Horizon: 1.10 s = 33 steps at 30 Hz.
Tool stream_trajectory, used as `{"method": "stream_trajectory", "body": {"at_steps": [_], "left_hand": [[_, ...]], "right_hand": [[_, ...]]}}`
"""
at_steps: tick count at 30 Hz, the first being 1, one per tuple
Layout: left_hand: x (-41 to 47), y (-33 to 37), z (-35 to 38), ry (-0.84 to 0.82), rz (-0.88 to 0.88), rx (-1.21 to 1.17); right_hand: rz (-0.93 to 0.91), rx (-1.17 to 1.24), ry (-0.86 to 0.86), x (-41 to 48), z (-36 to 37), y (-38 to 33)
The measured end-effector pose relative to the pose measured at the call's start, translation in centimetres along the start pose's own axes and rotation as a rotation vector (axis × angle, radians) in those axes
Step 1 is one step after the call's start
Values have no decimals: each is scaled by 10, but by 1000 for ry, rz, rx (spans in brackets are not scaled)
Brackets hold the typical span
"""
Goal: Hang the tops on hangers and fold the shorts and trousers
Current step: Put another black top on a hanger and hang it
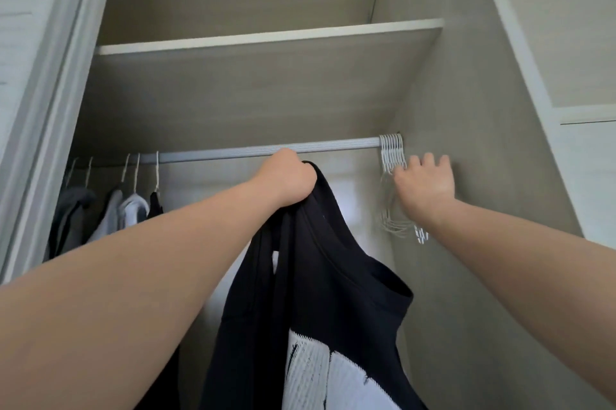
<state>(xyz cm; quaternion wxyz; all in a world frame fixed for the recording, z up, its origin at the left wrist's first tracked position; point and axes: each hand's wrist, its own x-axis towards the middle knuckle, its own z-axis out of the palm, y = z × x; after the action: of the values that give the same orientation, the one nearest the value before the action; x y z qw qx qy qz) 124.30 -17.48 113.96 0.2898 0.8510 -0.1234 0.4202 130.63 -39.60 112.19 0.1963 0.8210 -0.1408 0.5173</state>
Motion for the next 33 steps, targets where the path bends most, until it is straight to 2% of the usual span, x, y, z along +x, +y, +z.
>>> {"method": "stream_trajectory", "body": {"at_steps": [9,16,18,23,25,30,33], "left_hand": [[2,-12,4,7,-21,84],[1,-21,-9,73,-19,165],[0,-25,-13,95,-21,192],[-13,-40,-22,193,-10,359],[-23,-47,-25,249,-11,383],[-44,-67,-35,176,-82,252],[-61,-79,-42,204,-105,178]], "right_hand": [[27,82,65,18,28,5],[138,330,160,32,25,-2],[188,487,188,29,21,-9],[434,1236,94,9,5,-26],[481,1483,73,-9,1,-35],[459,1846,47,-90,-14,-55],[526,2054,28,-138,-25,-60]]}}
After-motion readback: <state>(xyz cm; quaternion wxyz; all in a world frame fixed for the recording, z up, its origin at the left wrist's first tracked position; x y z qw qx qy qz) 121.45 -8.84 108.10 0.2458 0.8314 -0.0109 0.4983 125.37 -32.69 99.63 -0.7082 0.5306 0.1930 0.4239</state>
